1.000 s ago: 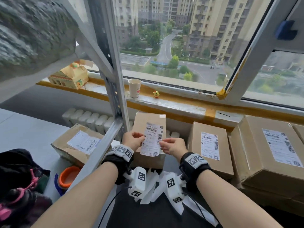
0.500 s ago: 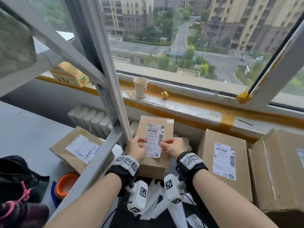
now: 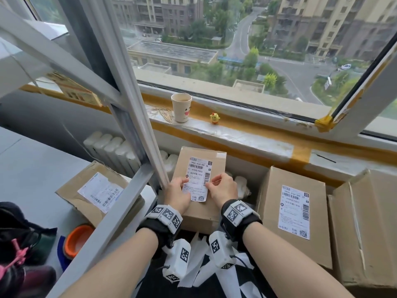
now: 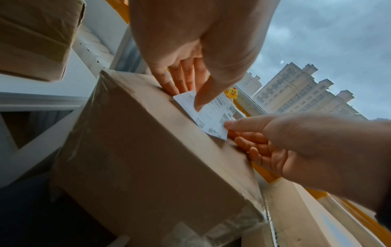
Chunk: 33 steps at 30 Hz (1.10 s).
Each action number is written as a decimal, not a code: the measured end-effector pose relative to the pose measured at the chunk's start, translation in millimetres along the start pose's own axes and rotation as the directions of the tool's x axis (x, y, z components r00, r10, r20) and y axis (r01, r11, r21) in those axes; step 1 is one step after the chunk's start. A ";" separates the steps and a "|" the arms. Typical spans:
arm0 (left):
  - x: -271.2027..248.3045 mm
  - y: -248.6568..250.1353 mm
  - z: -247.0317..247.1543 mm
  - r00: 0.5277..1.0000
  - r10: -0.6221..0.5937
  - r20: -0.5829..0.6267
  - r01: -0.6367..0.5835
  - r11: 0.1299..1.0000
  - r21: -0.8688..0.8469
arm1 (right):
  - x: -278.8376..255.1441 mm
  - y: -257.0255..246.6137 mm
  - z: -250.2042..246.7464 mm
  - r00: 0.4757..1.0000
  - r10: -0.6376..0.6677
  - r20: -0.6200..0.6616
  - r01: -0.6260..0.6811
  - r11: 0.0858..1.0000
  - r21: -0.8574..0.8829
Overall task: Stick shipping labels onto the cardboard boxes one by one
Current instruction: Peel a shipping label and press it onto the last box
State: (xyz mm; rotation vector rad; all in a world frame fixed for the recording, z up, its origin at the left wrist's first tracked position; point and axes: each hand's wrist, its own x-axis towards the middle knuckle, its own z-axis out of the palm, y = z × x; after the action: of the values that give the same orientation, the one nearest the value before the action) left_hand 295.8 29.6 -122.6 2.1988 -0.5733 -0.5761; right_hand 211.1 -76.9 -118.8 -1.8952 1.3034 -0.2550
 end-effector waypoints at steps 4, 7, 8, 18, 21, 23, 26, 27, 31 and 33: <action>-2.2 1.5 0.7 0.996 0.086 -0.003 -0.085 0.989 0.123 | -0.3 -0.5 2.8 1.000 -0.017 -0.012 0.017 0.999 -0.038; -2.6 1.9 0.2 0.995 0.098 -0.011 -0.096 0.984 0.150 | -0.6 -1.7 3.6 0.999 -0.040 -0.016 0.039 0.998 -0.051; -3.1 1.9 0.3 0.995 0.102 -0.011 -0.099 0.982 0.158 | -0.8 -1.7 4.2 0.999 -0.049 -0.016 0.048 0.997 -0.055; 2.5 -5.4 0.8 0.994 0.108 0.013 -0.109 0.979 0.173 | -2.4 -1.0 8.9 0.993 -0.108 -0.041 0.104 0.989 -0.106; 1.7 -8.8 -0.4 0.993 0.116 0.006 -0.115 0.977 0.178 | -3.8 -0.1 9.5 0.988 -0.150 -0.046 0.142 0.979 -0.145; -0.4 -10.5 -0.8 0.993 0.118 -0.005 -0.115 0.978 0.174 | -4.7 2.4 7.9 0.981 -0.186 -0.055 0.174 0.970 -0.171; -5.8 -13.6 -1.2 0.993 0.117 -0.032 -0.110 0.981 0.161 | -7.8 8.9 5.7 0.940 -0.341 0.030 0.334 0.894 -0.300; -8.7 -15.4 -1.6 0.991 0.126 -0.034 -0.119 0.979 0.166 | -9.9 11.3 5.5 0.913 -0.399 0.092 0.406 0.855 -0.322; -18.3 -22.8 -3.1 0.985 0.173 -0.012 -0.167 0.967 0.190 | -20.8 21.4 2.6 0.830 -0.449 0.329 0.547 0.768 -0.333; -22.1 -26.8 -3.4 0.985 0.173 0.002 -0.170 0.962 0.216 | -24.9 26.7 -1.2 0.822 -0.414 0.392 0.550 0.758 -0.352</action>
State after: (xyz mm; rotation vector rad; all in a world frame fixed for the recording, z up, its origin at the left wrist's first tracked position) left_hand 285.8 60.1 -136.5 2.3231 -0.8421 -0.4188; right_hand 180.9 -60.1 -130.4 -2.5514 0.6724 0.0858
